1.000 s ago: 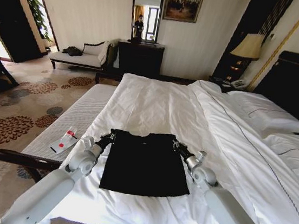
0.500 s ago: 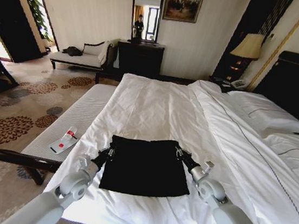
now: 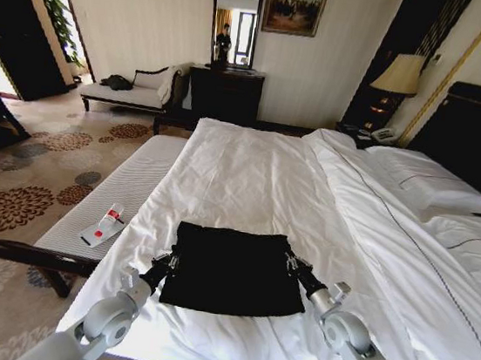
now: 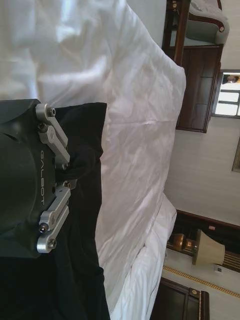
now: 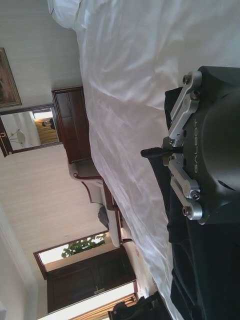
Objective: Fold the clothes on the bed.
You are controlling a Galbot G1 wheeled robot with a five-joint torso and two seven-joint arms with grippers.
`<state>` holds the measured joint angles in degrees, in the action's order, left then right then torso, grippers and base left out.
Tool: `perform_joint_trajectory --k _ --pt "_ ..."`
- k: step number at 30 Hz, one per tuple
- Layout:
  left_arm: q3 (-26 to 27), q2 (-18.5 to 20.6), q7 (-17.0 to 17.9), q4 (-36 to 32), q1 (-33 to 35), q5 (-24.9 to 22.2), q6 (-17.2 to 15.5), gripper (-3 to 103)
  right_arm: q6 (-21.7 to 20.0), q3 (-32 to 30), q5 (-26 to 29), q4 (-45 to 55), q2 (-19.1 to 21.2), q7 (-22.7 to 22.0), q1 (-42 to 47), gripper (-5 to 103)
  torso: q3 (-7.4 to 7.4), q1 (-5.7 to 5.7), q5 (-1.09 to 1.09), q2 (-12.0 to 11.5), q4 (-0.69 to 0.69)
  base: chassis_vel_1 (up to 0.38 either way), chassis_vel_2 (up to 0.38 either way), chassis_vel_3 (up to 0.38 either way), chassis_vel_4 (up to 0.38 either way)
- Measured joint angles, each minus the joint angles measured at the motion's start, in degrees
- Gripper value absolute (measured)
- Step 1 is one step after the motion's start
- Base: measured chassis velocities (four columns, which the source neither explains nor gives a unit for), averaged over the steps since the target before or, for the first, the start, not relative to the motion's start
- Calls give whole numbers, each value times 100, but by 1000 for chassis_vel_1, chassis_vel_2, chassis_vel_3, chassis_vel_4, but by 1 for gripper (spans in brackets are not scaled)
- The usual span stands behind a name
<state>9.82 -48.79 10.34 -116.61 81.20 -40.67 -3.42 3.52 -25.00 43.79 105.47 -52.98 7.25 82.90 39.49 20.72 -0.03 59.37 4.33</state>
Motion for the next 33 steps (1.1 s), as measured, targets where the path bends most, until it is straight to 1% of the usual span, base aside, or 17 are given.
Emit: perform_joint_trajectory --k 3,8,17,22,25,28,33 --pt "-83 -44 71 -45 59 96 -8 3 57 -82 -10 -55 -1 90 62 1 0 0 0 0 0 0 0 0 0" --pt "-128 -14 73 -126 240 257 -13 3 163 -203 -2 -67 25 204 169 1 0 0 1 0 -1 0 0 0 0" --pt "-232 -19 110 -127 240 334 -12 3 274 -325 -68 -55 -15 230 375 1 0 0 0 0 0 0 0 0 0" --pt "-362 -38 111 -126 255 470 -17 3 356 -425 -175 -89 -35 231 478 1 0 0 0 0 0 0 0 0 0" --pt "-391 -35 112 -153 322 539 -27 3 380 -484 -135 -96 -36 231 580 1 0 0 0 0 0 0 0 0 0" --pt "-354 19 103 -165 463 650 -14 3 434 -469 -273 -82 -103 247 670 1 0 0 0 0 1 0 0 0 0" --pt "-373 -26 100 -195 619 795 -10 3 521 -428 -348 -132 -155 229 694 1 0 0 -1 0 -1 0 0 0 0"
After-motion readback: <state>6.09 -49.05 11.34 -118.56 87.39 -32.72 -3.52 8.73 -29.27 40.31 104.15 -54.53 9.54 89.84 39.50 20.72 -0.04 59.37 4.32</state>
